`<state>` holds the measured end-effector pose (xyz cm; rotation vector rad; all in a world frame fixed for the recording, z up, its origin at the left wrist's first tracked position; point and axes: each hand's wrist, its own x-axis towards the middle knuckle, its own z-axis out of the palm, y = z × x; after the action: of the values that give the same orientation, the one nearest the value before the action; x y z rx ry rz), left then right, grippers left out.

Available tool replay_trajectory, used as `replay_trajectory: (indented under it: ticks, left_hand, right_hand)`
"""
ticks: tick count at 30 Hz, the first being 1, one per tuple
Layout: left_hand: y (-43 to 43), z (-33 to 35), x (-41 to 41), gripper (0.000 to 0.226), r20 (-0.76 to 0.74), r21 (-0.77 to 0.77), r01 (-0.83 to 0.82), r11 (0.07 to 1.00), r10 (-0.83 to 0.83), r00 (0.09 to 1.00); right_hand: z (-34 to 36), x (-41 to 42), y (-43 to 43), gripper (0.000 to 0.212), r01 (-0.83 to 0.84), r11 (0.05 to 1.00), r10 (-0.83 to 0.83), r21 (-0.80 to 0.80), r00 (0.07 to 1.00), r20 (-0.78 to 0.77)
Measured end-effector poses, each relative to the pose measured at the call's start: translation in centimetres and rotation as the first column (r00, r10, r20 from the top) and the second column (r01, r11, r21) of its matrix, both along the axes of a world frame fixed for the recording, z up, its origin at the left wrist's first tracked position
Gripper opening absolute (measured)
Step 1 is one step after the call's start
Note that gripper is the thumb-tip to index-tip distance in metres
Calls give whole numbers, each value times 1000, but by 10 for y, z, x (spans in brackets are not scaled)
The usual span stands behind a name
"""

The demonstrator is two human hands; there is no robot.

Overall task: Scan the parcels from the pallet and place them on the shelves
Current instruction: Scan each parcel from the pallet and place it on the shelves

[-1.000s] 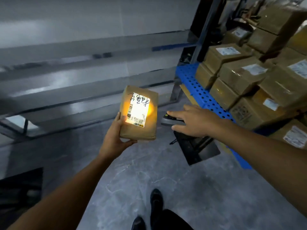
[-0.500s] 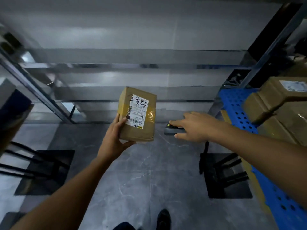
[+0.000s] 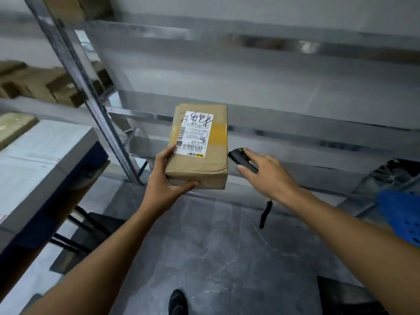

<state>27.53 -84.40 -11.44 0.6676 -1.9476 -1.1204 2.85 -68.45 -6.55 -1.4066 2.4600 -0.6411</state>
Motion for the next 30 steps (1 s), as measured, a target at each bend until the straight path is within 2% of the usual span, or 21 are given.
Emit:
replay_trajectory:
  ticks: [7,11,19,25,30]
  left_hand:
    - [-146,91,25,109,-32,-17,17,1000,-18,999]
    - [-214,142,23,113,-53,-38,25,999,-27,998]
    - [-331,198,11,110,-114,-18,-14,1000,12,993]
    - [-408,228,-11,110,-134,-56,-115,992,106,985]
    - [-466,244,-33,117,-83,-29,-217,976,214,973]
  right_hand:
    - [70,20,-145,75,-15,976,6,-219,999,-41]
    - [110,22,-216,69,-39,953,15,-300,996,-83]
    - [171,1,-338,74,-106,934,45,-342,982,-182]
    - [198,-23,-431,72,-181,903,105,-389,972,-209]
    - [213,-49,-500,56,-260,872,185,-415,960,-211]
